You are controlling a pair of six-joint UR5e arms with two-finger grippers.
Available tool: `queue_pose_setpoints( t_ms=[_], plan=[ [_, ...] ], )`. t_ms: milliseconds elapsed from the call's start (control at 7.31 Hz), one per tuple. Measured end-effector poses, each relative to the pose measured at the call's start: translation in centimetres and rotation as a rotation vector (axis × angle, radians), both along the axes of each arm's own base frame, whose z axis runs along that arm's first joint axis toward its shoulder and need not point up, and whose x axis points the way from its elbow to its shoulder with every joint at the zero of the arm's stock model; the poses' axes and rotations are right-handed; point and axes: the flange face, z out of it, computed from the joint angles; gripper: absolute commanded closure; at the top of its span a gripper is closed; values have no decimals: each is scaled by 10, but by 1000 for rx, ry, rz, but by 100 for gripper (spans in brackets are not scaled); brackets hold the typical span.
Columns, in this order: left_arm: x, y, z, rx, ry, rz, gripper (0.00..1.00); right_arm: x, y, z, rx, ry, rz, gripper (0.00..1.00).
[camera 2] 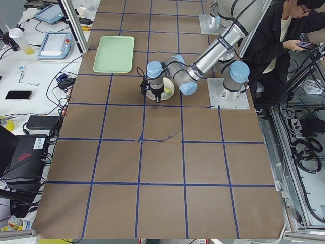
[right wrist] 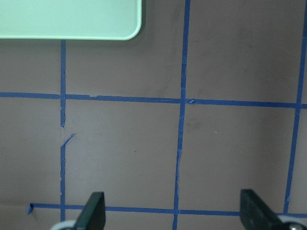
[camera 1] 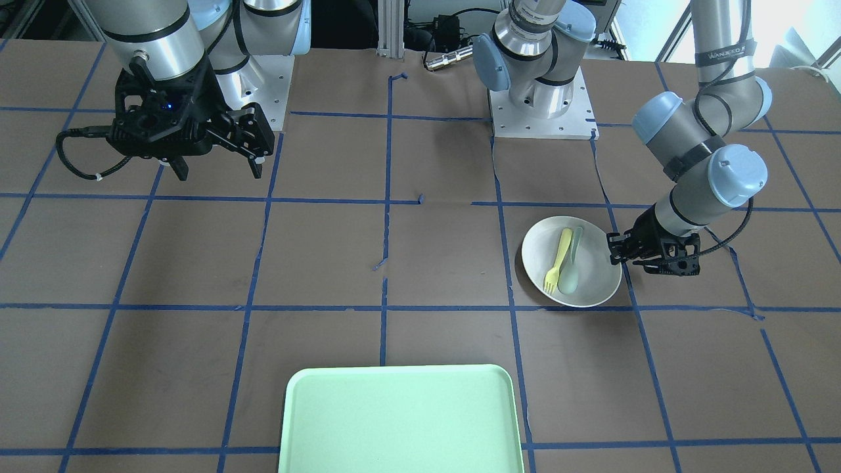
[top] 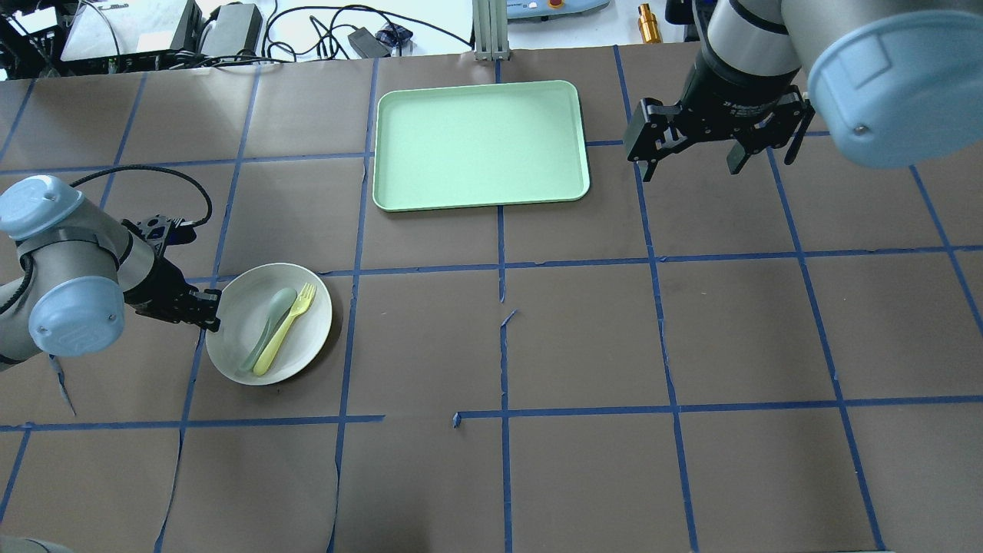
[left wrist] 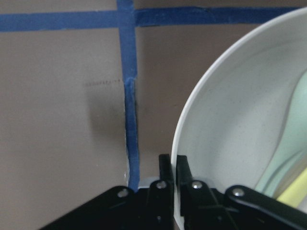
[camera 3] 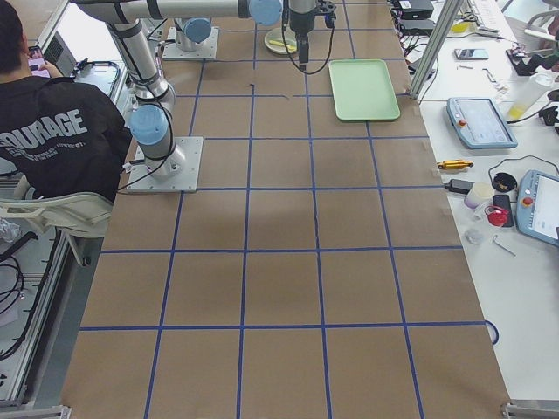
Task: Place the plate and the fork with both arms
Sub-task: 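Lift the plate with the left gripper and carry it onto the green tray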
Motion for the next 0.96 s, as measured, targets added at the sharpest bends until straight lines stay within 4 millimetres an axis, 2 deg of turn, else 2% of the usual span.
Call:
queue_pose_setpoints(
  t_ms=[410, 684, 957],
  plan=[
    [-13, -41, 30, -71, 164, 125, 100, 0, 0, 0, 1, 0, 0, 0],
    [-45, -76, 44, -98, 246, 183, 100, 0, 0, -1, 1, 0, 0, 0],
    [-89, -133, 60, -112, 272, 225, 100, 0, 0, -1, 1, 0, 1, 0]
  ],
)
